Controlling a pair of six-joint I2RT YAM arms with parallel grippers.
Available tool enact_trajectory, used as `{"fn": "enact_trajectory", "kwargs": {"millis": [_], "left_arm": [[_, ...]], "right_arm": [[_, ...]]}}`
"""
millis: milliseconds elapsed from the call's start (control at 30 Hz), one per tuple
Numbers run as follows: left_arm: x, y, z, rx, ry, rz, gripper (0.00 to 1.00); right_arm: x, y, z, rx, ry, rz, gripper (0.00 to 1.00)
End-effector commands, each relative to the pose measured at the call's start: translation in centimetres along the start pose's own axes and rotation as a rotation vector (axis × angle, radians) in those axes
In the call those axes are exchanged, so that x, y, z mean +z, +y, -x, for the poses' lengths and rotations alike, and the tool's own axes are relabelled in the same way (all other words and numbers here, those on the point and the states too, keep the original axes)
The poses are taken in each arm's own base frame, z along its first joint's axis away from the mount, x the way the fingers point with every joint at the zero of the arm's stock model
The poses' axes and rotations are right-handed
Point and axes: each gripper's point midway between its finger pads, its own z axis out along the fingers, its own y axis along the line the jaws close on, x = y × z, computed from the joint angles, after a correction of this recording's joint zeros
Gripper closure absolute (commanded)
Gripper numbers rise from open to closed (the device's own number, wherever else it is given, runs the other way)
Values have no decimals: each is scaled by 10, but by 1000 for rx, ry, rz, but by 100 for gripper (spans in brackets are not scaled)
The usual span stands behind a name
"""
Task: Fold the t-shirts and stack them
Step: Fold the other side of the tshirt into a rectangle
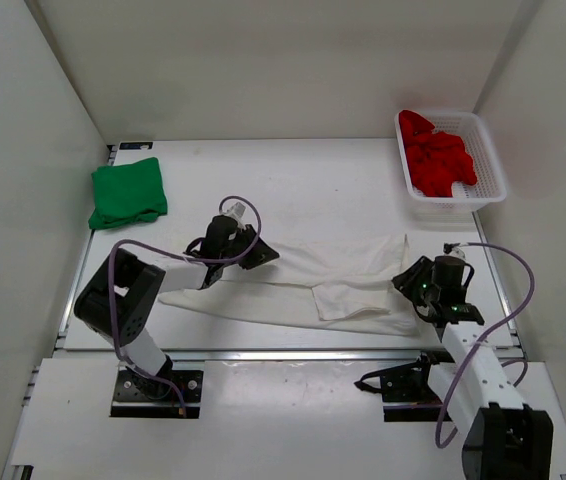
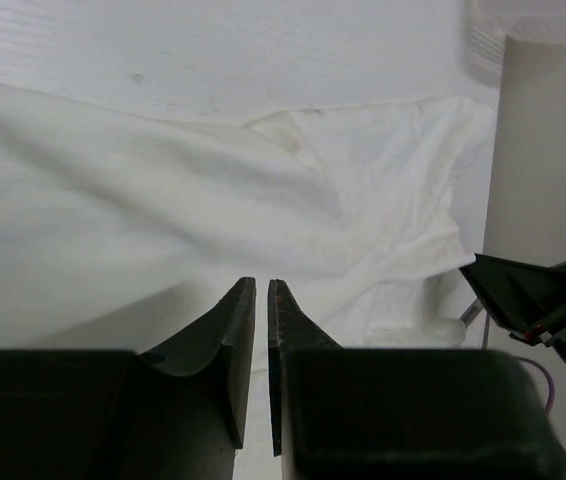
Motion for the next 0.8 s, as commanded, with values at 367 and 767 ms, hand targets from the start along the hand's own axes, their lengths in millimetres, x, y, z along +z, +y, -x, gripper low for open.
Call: {"fn": "enact_trajectory", "kwargs": {"millis": [367, 767], "left_arm": [[-13, -64, -63, 199, 100, -122, 77], [-17, -57, -129, 291, 252, -59, 61]], "right_arm": [[-51, 60, -80, -96, 173, 174, 65], [-56, 64, -68, -103, 181, 171, 62]]}}
